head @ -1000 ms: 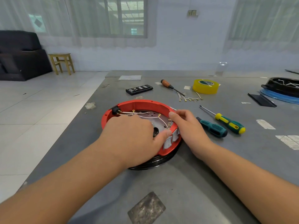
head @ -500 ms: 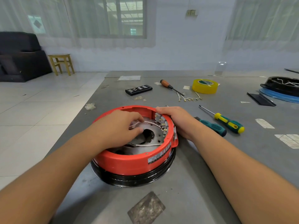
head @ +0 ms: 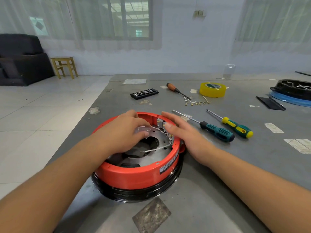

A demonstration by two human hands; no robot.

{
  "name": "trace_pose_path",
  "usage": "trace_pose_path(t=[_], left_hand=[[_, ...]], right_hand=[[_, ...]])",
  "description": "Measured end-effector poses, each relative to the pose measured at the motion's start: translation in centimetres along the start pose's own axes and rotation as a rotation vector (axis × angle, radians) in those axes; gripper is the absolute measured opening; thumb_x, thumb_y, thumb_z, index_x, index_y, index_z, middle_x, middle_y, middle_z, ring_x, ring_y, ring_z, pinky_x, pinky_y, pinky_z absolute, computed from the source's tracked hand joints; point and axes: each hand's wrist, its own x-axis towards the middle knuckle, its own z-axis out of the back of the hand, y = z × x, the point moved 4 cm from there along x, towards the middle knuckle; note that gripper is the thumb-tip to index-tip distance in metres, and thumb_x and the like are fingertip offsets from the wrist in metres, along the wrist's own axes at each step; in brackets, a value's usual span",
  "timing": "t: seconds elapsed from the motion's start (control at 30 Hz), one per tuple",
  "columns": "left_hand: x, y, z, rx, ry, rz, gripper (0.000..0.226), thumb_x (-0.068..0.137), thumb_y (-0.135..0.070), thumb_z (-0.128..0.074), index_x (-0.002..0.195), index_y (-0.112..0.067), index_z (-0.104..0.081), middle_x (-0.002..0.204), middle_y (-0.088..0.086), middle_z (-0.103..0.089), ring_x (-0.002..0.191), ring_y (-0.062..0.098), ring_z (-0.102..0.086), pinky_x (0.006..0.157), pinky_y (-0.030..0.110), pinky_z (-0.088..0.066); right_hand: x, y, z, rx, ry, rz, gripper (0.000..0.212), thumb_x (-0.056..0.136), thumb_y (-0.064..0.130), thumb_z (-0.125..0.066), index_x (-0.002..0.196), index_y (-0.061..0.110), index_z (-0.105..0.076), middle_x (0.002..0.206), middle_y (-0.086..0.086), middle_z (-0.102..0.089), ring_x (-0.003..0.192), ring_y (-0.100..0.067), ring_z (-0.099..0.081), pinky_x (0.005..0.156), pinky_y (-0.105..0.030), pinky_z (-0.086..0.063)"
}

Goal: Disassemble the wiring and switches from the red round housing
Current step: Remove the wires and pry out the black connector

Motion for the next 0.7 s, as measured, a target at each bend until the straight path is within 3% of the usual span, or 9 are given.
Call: trace_pose_path(t=[0.1,0.23,0.33,0.43,0.53,0.7], left_hand=[[-0.1,0.2,0.3,0.036,-0.061,0.09,0.04,0.104,-0.032,-0.056,0.144,-0.034,-0.061,0.119,0.001,-0.049,0.115,0.026,-0.058,0.095,0.035,-0.046],[-0.5,0.3,1.1,0.088,-0.12,0.181,0.04,0.1,-0.028,-0.047,0.134,-0.028,-0.067,0.116,0.003,-0.05,0.112,0.028,-0.058,0.096,0.043,-0.052],[-0.5,0.6,1.9,0.047,-0.16,0.223,0.031,0.098,-0.024,-0.046,0.111,-0.026,-0.074,0.106,0.002,-0.05,0.104,0.028,-0.059,0.093,0.04,-0.05],[-0.5,1.2,3.2,-0.074,-0.229,0.258,0.023,0.095,-0.017,-0.05,0.092,-0.029,-0.07,0.094,-0.004,-0.048,0.09,0.022,-0.055,0.075,0.033,-0.038],[-0.6,1.8,4.5,-0.147,-0.337,0.238,0.018,0.094,-0.017,-0.054,0.087,-0.03,-0.064,0.088,-0.005,-0.05,0.079,0.006,-0.049,0.063,0.025,-0.032],[-0.5,2.8,4.0,-0.279,-0.453,0.194,0.01,0.103,-0.027,-0.06,0.095,-0.021,-0.064,0.079,-0.01,-0.055,0.074,0.001,-0.052,0.062,0.013,-0.033]], right_hand=[[-0.3,0.3,-0.1,-0.009,0.008,0.0,0.062,0.082,0.034,-0.066,0.141,0.045,-0.053,0.118,0.014,-0.072,0.082,-0.013,-0.073,0.069,-0.024,-0.056],[-0.3,0.7,-0.3,-0.002,0.009,-0.014,0.065,0.079,0.028,-0.063,0.142,0.044,-0.054,0.103,0.019,-0.074,0.066,-0.013,-0.068,0.059,-0.021,-0.054],[-0.1,0.5,-0.3,0.009,-0.01,-0.013,0.065,0.078,0.028,-0.062,0.141,0.043,-0.056,0.103,0.023,-0.074,0.081,-0.018,-0.069,0.066,-0.025,-0.059],[0.0,0.6,-0.3,0.029,-0.04,0.0,0.064,0.077,0.026,-0.062,0.139,0.04,-0.059,0.106,0.025,-0.073,0.09,-0.017,-0.07,0.078,-0.024,-0.059],[0.0,0.6,-0.1,0.055,-0.055,-0.002,0.063,0.076,0.026,-0.062,0.137,0.041,-0.06,0.112,0.021,-0.071,0.097,-0.015,-0.073,0.078,-0.024,-0.06],[-0.2,0.8,-0.1,0.019,-0.08,0.062,0.05,0.091,0.017,-0.065,0.139,0.032,-0.058,0.127,0.021,-0.066,0.104,-0.001,-0.07,0.077,-0.014,-0.054]])
